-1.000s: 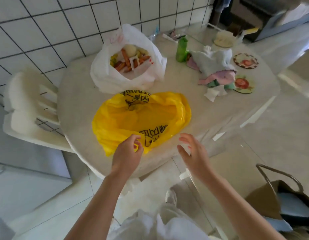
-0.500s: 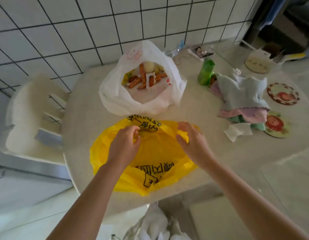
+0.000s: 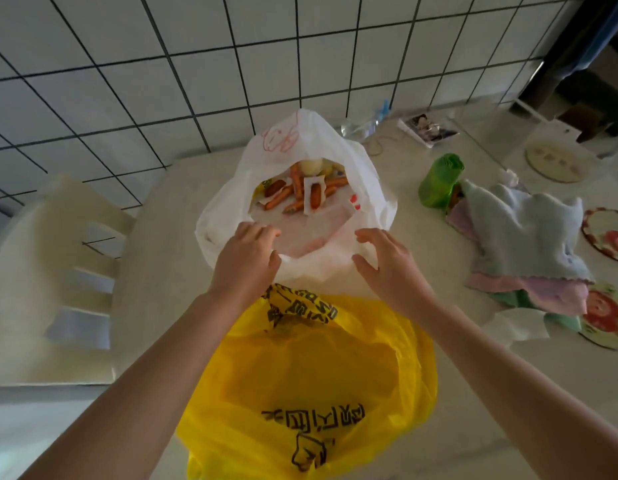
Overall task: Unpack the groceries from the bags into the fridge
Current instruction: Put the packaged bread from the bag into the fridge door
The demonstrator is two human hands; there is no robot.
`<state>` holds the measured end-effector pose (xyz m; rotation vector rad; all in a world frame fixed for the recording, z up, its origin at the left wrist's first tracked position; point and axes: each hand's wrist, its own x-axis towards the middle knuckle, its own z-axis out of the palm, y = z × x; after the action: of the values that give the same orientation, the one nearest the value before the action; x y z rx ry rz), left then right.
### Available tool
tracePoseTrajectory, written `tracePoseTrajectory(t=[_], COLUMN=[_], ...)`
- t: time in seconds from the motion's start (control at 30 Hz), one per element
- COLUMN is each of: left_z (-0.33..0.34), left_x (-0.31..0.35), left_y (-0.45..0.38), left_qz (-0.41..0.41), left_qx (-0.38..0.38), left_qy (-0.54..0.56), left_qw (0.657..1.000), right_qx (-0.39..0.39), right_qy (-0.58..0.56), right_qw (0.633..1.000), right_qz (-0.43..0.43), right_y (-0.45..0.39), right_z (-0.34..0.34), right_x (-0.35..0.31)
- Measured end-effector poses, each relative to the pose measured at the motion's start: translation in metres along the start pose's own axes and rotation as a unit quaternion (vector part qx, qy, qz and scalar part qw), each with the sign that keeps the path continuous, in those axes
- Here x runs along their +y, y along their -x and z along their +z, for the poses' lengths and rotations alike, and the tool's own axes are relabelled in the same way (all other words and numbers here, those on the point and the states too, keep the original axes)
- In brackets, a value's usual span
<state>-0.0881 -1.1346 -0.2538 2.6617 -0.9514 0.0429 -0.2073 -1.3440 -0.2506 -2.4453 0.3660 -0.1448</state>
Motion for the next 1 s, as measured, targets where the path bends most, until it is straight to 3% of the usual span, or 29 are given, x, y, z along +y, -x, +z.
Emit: tracePoseTrajectory(t=[0.2,0.33,0.43,0.5,0.63,0.77,1.0], left_z=[0.003,0.008,0.019,0.025,0.035,0.039,0.048], left_x=[-0.016,-0.025,-0.032,-0.036,-0.048,-0.066,-0.091], left_y=[-0.062,-0.099,-0.127,-0.142,-0.168,-0.190,-0.227], left_qz=[0.093,0.125,0.132,0.145,0.194,0.192,0.078], left_qx=[0.007,0.004,-0.038,-0.060,-0.067,-0.092,-0.135], left_qy=[-0.126,-0.166,-0.228,-0.242,-0.249,-0.262,-0.291], left_qw=[0.988,0.978,0.964,0.958,0.947,0.941,0.944], right_qx=[0.001,0.044,-0.001,-0.006,-0.033,-0.042,-0.081], right_qy=[0.095,0.207,0.240,0.300,0.464,0.559,0.643], right_qw=[0.990,0.947,0.934,0.897,0.789,0.724,0.695], right_qz=[-0.101,-0.240,-0.266,-0.324,-0.402,-0.401,-0.311], right_y=[-0.082,-0.142,-0.182,-0.207,-0.244,-0.272,-0.314], right_z=[-0.015,-0.012,-0.004,0.005,0.012,0.005,-0.001], right_x=[0.013,0.020,0.025,0.034,0.051,0.072,0.103])
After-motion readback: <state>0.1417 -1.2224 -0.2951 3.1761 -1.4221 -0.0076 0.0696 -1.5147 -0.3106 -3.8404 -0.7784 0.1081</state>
